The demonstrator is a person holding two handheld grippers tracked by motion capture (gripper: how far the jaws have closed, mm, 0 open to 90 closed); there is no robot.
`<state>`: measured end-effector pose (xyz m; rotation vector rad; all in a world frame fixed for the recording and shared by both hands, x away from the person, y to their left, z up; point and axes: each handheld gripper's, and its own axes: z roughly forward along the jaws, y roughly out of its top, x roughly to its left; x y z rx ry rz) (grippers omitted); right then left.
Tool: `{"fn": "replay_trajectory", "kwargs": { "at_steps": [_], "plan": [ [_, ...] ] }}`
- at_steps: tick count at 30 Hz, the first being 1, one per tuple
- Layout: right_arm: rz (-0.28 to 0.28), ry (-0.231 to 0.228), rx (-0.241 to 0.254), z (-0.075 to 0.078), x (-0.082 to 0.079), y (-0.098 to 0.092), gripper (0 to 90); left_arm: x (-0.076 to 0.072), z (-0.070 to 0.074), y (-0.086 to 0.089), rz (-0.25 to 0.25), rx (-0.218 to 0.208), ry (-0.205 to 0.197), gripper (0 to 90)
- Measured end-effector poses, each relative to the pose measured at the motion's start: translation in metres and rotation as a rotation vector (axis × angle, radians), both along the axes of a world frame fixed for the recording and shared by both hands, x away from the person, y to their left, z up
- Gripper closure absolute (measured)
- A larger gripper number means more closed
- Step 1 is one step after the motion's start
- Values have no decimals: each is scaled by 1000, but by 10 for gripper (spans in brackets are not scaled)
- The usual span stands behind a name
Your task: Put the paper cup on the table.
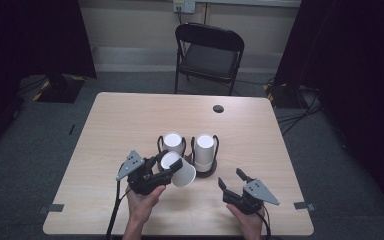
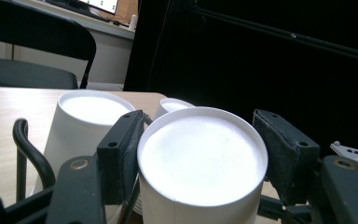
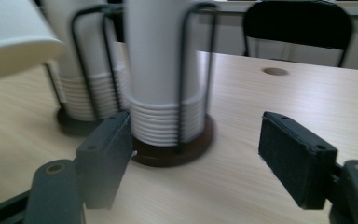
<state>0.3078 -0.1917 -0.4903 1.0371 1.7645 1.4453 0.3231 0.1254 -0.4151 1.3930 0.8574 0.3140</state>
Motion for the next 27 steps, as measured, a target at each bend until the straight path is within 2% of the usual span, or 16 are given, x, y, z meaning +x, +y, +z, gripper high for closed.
{"fn": "replay_trajectory", "kwargs": {
  "at_steps": [2, 5, 8, 12, 15, 20, 24, 25, 27],
  "plan": [
    [56, -4, 5, 1, -3, 11, 292, -2, -2, -1, -9, -14, 13, 359],
    [126, -26, -23, 3, -6, 24, 338, -7, -5, 0, -15, -48, 34, 359],
    [196, -44, 2, 4, -9, 32, 391, -14, -6, 1, -9, -41, 36, 359],
    [254, -82, -2, 7, -14, 41, 436, -20, -6, 0, -2, -67, 41, 359],
    [298, -99, -3, 8, -17, 47, 460, -21, -6, 1, -18, -81, 54, 359],
    [322, -140, -5, 7, -19, 55, 518, -20, -9, -2, -37, -127, 85, 359],
    [316, -194, -16, 6, -19, 58, 557, -21, -9, -3, -42, -130, 84, 359],
    [317, -214, -25, 5, -18, 59, 560, -21, -9, -3, -48, -134, 94, 359],
    [329, -223, -14, 4, -16, 60, 585, -20, -10, -3, -72, -148, 109, 359]
  ]
}}
